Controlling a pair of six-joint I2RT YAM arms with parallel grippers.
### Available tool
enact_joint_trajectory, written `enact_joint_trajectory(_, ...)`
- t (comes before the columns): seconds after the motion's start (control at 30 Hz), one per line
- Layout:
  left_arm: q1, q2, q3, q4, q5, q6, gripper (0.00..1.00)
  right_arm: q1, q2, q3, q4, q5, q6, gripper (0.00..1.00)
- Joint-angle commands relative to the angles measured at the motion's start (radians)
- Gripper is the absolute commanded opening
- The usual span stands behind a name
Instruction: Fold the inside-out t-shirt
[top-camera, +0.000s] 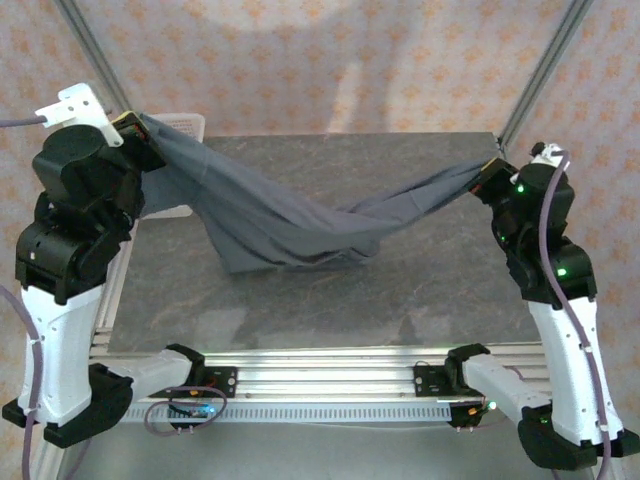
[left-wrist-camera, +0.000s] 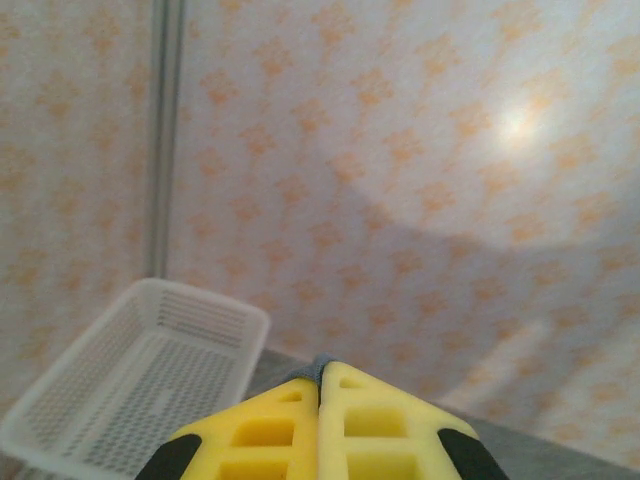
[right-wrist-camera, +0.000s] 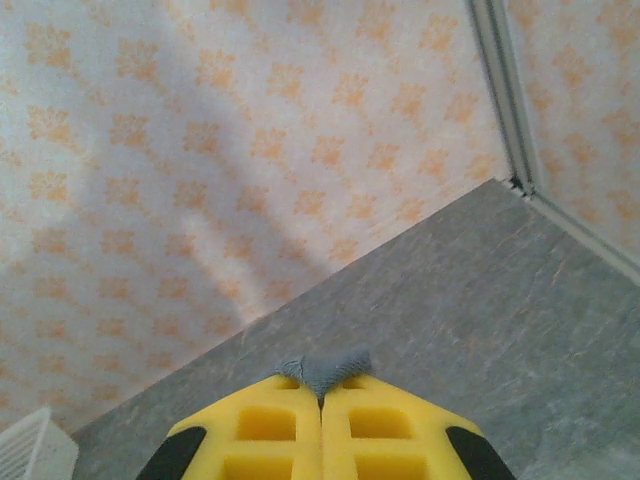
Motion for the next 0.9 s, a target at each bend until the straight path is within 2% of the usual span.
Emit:
enact_joint_trajectory(0.0, 0.007, -0.008, 0.059, -0.037, -0.094, 0.089, 0.0, -0.003, -0.039, 0.15, 0.039, 0.049, -0.092, 0.0)
enact_joint_trajectory(0.07, 0.007, -0.019, 0.095, -0.011, -0.078, 0.119, 0.0, -0.003, -0.05, 0.207, 0.095, -0.004, -0.127, 0.0)
enact_joint_trajectory(0.23, 0.007, -0.065, 0.158, 0.138, 0.105, 0.202, 0.0, -0.003, -0.047, 0.395, 0.166, -0.082, -0.167, 0.0)
enact_joint_trajectory(0.3, 0.007, -0.065, 0.215, 0.169, 0.136, 0.209, 0.0, -0.002, -0.037, 0.476, 0.182, -0.102, -0.178, 0.0)
enact_joint_trajectory(0.5, 0.007, 0.017, 0.413, 0.175, 0.138, 0.256, 0.0, -0.002, 0.071, 0.747, 0.18, -0.09, -0.254, 0.0)
enact_joint_trajectory(0.63, 0.007, 0.111, 0.451, 0.163, 0.102, 0.286, 0.0, -0.002, 0.204, 0.877, 0.136, -0.032, -0.298, 0.0)
enact_joint_trajectory(0.77, 0.007, 0.227, 0.441, 0.146, 0.092, 0.307, 0.0, -0.001, 0.33, 0.884, 0.151, -0.028, -0.3, 0.0)
enact_joint_trajectory(0.87, 0.012, 0.293, 0.361, 0.21, 0.082, 0.329, 0.0, -0.004, 0.428, 0.849, 0.201, -0.012, -0.315, 0.0)
